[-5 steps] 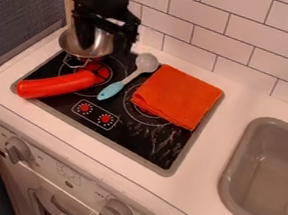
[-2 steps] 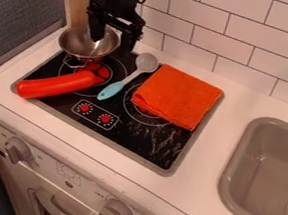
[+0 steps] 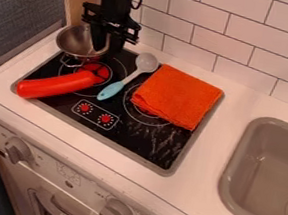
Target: Put the silver pot on top of the orange cloth
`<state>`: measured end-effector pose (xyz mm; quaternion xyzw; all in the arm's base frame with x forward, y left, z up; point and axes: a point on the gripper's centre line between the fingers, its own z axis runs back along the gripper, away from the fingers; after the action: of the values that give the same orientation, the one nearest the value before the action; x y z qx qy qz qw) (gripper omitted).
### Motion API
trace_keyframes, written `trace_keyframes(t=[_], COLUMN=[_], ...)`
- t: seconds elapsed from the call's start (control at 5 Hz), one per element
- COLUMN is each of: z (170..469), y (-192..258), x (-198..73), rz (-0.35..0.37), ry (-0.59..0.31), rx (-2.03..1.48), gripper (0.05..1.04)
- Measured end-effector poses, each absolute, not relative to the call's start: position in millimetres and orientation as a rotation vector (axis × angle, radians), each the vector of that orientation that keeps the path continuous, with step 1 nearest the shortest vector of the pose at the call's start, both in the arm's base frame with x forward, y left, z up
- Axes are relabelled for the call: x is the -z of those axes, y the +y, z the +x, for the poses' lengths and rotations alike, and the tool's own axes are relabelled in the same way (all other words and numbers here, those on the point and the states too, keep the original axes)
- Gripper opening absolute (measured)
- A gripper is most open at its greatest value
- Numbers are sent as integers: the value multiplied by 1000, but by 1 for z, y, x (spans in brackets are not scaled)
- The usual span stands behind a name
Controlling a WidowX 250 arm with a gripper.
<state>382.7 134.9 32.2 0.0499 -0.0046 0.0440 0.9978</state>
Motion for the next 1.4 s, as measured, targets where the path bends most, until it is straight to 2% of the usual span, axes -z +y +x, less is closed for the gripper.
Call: trace_keyframes(t=[0.2,0.4,0.6,0.8,1.0,1.2,1.4], z=[382,381,373,364,363,367,364], y=[135,129,126,121,91,35,-9], x=[-31,-31,-61,-106,-118,-114,-108], rz=[104,130,131,139,104,71,70], ry=[-10,-11,-67,-164,-184,-173,-163], rx=[-107,-94,-132,-151,-89,76,205], gripper=[147,75,67,56,55,55,55])
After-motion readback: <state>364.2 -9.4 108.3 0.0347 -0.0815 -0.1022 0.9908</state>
